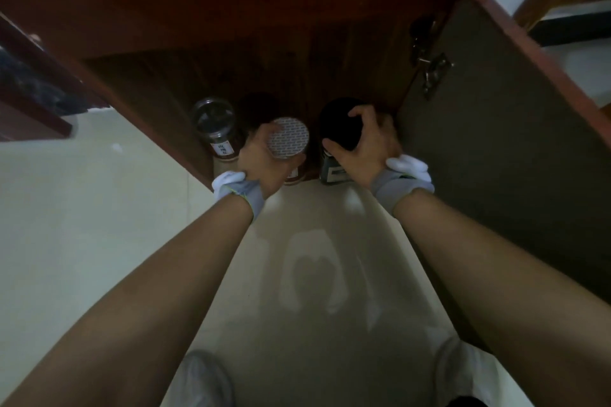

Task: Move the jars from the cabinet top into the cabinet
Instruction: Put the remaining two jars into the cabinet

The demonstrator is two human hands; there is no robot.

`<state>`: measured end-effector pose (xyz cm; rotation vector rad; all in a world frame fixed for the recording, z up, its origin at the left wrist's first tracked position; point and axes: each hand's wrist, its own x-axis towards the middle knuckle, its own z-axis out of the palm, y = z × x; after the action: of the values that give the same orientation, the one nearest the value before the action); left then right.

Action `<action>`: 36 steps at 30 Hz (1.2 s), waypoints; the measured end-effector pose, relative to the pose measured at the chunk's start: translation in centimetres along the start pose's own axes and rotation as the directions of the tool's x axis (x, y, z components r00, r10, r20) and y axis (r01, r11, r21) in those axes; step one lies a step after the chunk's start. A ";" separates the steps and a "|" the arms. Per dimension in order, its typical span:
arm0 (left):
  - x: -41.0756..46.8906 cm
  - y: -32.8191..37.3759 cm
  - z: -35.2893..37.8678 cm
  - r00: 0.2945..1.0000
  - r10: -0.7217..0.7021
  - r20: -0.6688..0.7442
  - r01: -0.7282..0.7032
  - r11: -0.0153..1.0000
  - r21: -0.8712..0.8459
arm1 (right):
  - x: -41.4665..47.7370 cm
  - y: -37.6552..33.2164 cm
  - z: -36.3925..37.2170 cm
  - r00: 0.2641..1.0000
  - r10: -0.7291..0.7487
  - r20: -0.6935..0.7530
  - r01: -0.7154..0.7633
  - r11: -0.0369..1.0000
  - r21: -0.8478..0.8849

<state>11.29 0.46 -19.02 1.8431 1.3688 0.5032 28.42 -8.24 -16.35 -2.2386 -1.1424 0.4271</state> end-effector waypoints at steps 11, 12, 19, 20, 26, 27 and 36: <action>-1.2 -0.7 0.5 0.993 0.111 -0.044 -0.099 0.973 0.206 | -1.0 0.4 -0.6 0.984 -0.169 -0.053 0.152 0.961 -0.232; -1.9 -0.8 0.5 0.987 0.151 -0.053 -0.132 0.956 0.262 | -1.6 0.7 -0.7 0.973 -0.227 -0.053 0.202 0.934 -0.294; -2.9 -0.2 -0.1 0.947 0.248 0.203 -0.315 0.839 0.444 | -3.3 1.3 -0.4 0.954 -0.276 0.117 0.296 0.808 -0.509; -2.6 0.1 0.2 0.943 0.236 0.233 -0.321 0.829 0.457 | -3.0 1.2 -0.6 0.958 -0.261 0.122 0.286 0.805 -0.520; 1.8 1.0 2.0 0.921 0.220 0.320 -0.325 0.889 0.323 | -0.2 0.3 -0.5 0.971 -0.096 0.217 0.193 0.852 -0.486; 2.5 1.3 2.0 0.922 0.204 0.330 -0.308 0.902 0.303 | 0.1 -0.1 -0.4 0.973 -0.067 0.219 0.167 0.860 -0.482; 9.3 0.4 2.1 0.917 0.216 0.336 -0.309 0.916 0.254 | 6.0 -0.2 0.2 0.967 0.000 0.255 0.112 0.899 -0.423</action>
<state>16.19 8.34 -21.21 2.2683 1.0342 0.1348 31.69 -3.19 -16.51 -2.5768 -1.5590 0.4768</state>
